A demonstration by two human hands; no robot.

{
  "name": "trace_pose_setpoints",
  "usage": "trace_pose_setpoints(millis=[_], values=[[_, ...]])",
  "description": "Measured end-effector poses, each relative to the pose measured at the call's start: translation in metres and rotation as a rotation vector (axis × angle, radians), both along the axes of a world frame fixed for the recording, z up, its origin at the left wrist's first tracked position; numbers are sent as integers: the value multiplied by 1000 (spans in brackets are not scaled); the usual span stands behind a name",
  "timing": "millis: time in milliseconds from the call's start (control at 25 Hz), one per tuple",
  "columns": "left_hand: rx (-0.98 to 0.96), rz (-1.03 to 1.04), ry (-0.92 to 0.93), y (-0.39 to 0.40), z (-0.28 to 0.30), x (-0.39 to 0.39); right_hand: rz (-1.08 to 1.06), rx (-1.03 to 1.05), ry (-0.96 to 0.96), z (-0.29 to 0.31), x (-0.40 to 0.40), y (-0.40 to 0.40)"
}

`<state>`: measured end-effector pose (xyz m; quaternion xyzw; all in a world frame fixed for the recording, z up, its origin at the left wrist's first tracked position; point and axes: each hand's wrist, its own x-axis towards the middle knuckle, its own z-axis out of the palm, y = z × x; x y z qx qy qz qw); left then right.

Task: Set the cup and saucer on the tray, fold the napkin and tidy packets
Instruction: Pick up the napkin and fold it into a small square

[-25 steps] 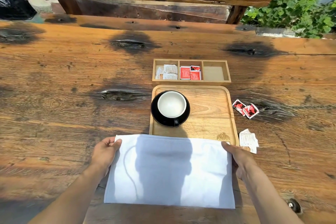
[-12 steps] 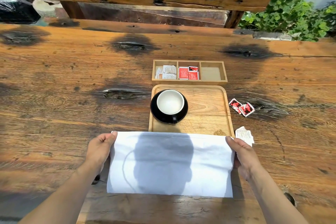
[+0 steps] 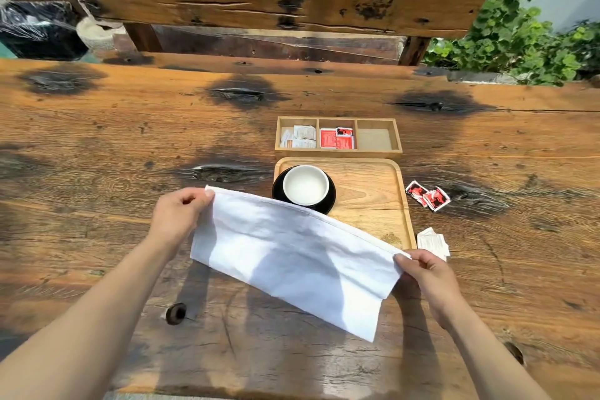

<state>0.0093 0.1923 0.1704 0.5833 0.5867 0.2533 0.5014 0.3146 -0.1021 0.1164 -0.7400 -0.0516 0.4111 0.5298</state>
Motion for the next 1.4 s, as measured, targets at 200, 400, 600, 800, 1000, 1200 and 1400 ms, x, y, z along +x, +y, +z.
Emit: trace_pose_setpoints(millis=[200, 400, 600, 800, 1000, 1200, 1400], values=[[254, -50, 71, 28, 44, 72, 126, -167, -134, -16, -25, 11], [350, -225, 140, 32, 77, 154, 380, -409, -260, -30, -43, 18], [347, -354, 137, 13, 91, 230, 557, -466, -293, -36, -52, 20], [116, -545, 46, -4, 93, 289, 555, -463, -306, -38, -44, 23], [31, -657, 30, -16, 78, 290, 483, -422, -209, -41, -36, 24], [98, -226, -75, -39, 17, 206, 313, -291, -30, -45, -38, 20], [-86, 41, 62, -84, -63, 90, 289, -250, 87, -40, -38, 17]])
